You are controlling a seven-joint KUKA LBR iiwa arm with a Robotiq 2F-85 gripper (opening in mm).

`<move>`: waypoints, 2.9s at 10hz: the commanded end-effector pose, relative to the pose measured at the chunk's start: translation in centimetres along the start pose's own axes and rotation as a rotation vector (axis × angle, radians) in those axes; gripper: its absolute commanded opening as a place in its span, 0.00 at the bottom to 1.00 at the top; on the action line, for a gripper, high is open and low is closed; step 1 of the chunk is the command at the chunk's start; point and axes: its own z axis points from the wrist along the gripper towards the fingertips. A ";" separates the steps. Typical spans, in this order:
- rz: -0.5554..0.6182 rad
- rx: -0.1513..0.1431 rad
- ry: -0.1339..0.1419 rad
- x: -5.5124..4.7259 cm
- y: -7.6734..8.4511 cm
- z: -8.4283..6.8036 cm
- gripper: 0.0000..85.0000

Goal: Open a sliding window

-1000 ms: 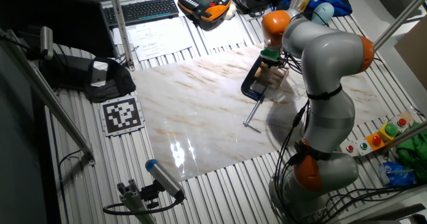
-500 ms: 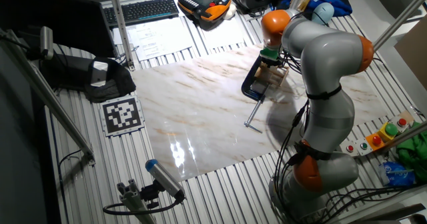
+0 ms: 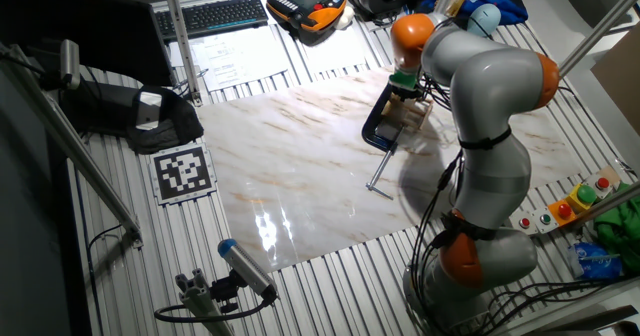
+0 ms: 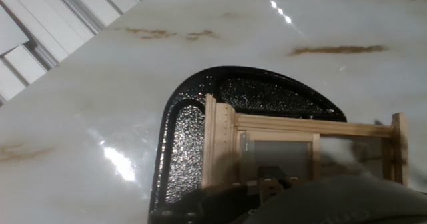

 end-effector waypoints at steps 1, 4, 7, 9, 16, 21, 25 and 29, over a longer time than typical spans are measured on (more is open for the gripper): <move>-0.008 0.005 0.000 -0.2 -0.3 -0.5 0.00; -0.054 -0.005 0.015 -0.5 -1.4 -1.7 0.00; -0.158 -0.062 0.056 -0.2 -2.9 -3.6 0.00; -0.230 -0.099 0.067 0.5 -3.4 -4.7 0.00; -0.333 -0.207 0.130 4.2 -2.4 -8.4 0.00; -0.480 -0.185 0.080 5.4 -2.9 -9.3 0.00; -0.520 -0.214 0.109 5.6 -3.1 -9.6 0.00; -0.524 -0.209 0.097 5.9 -3.5 -9.8 0.00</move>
